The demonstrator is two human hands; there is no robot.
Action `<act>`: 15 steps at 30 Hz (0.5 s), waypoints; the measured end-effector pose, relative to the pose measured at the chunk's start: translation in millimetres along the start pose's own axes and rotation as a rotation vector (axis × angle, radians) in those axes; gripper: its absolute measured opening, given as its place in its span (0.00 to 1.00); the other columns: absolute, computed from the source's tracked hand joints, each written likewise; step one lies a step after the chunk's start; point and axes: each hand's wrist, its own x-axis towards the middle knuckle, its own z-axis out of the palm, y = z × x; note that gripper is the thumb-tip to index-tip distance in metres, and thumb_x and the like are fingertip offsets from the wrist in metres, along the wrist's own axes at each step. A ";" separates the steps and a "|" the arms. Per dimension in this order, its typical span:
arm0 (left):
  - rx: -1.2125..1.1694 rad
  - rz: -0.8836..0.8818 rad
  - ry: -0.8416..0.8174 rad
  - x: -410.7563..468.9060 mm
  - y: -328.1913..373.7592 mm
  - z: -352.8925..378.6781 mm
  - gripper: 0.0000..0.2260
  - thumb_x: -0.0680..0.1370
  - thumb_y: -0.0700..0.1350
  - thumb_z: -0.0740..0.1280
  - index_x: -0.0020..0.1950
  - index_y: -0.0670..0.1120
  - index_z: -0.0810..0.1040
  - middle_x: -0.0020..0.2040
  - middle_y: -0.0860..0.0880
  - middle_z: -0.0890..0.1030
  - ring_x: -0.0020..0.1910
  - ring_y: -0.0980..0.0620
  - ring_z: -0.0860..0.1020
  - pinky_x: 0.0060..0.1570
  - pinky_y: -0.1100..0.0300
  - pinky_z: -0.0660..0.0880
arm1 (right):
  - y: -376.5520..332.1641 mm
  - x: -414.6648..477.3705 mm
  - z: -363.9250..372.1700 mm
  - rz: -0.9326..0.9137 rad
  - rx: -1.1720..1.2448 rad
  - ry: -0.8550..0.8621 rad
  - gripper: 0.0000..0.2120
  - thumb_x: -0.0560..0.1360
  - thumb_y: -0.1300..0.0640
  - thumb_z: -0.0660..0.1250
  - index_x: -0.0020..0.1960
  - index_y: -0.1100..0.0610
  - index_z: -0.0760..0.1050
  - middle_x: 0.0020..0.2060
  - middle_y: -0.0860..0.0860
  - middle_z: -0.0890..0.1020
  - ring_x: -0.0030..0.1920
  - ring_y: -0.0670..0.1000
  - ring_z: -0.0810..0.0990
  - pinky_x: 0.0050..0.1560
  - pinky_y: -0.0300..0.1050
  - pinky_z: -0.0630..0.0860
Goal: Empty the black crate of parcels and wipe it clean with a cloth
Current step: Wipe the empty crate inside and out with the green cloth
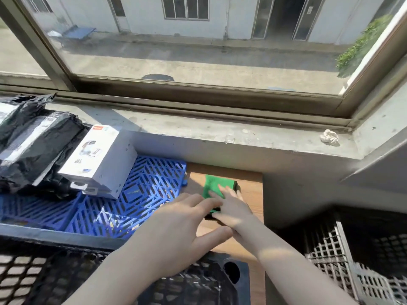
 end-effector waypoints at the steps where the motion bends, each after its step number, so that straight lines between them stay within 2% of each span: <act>1: -0.003 -0.001 0.000 0.0 -0.3 0.7 0.36 0.67 0.74 0.41 0.72 0.64 0.61 0.60 0.63 0.70 0.61 0.65 0.63 0.56 0.69 0.61 | 0.5 3.2 6.4 0.002 -0.011 -0.005 0.32 0.78 0.45 0.61 0.78 0.41 0.50 0.78 0.49 0.48 0.78 0.54 0.45 0.76 0.58 0.46; 5: -0.006 -0.002 -0.012 0.2 -1.3 1.8 0.36 0.68 0.75 0.41 0.72 0.64 0.61 0.61 0.63 0.70 0.63 0.66 0.62 0.56 0.70 0.60 | -2.5 5.2 16.0 0.032 -0.022 0.016 0.32 0.79 0.49 0.62 0.78 0.44 0.51 0.78 0.49 0.49 0.78 0.54 0.45 0.75 0.58 0.51; 8: -0.011 0.000 -0.020 -0.1 -2.1 2.7 0.34 0.69 0.74 0.43 0.72 0.64 0.61 0.59 0.62 0.71 0.61 0.64 0.64 0.56 0.70 0.61 | -8.5 -3.2 10.7 0.086 0.029 0.060 0.25 0.81 0.58 0.57 0.77 0.52 0.55 0.76 0.53 0.57 0.76 0.56 0.55 0.72 0.55 0.61; 11: -0.011 -0.006 -0.021 -0.9 -2.5 3.5 0.34 0.69 0.73 0.43 0.72 0.64 0.61 0.59 0.62 0.71 0.60 0.63 0.64 0.55 0.69 0.61 | -9.7 -8.1 17.3 0.031 -0.039 0.098 0.18 0.80 0.60 0.58 0.69 0.54 0.65 0.67 0.53 0.70 0.67 0.56 0.67 0.63 0.53 0.69; 13: -0.011 -0.001 -0.017 -0.6 -2.9 4.2 0.34 0.69 0.73 0.43 0.73 0.63 0.62 0.61 0.62 0.71 0.62 0.64 0.64 0.56 0.69 0.61 | -6.1 -10.6 22.3 -0.004 -0.057 0.061 0.17 0.77 0.59 0.61 0.66 0.52 0.67 0.62 0.51 0.75 0.62 0.55 0.71 0.56 0.51 0.72; 15: -0.019 -0.001 -0.022 -0.6 -2.8 4.0 0.34 0.70 0.73 0.44 0.73 0.63 0.62 0.63 0.62 0.71 0.64 0.63 0.64 0.57 0.67 0.62 | -6.0 -19.9 11.3 0.019 0.034 0.014 0.16 0.75 0.57 0.60 0.63 0.50 0.68 0.54 0.51 0.78 0.55 0.55 0.76 0.47 0.50 0.75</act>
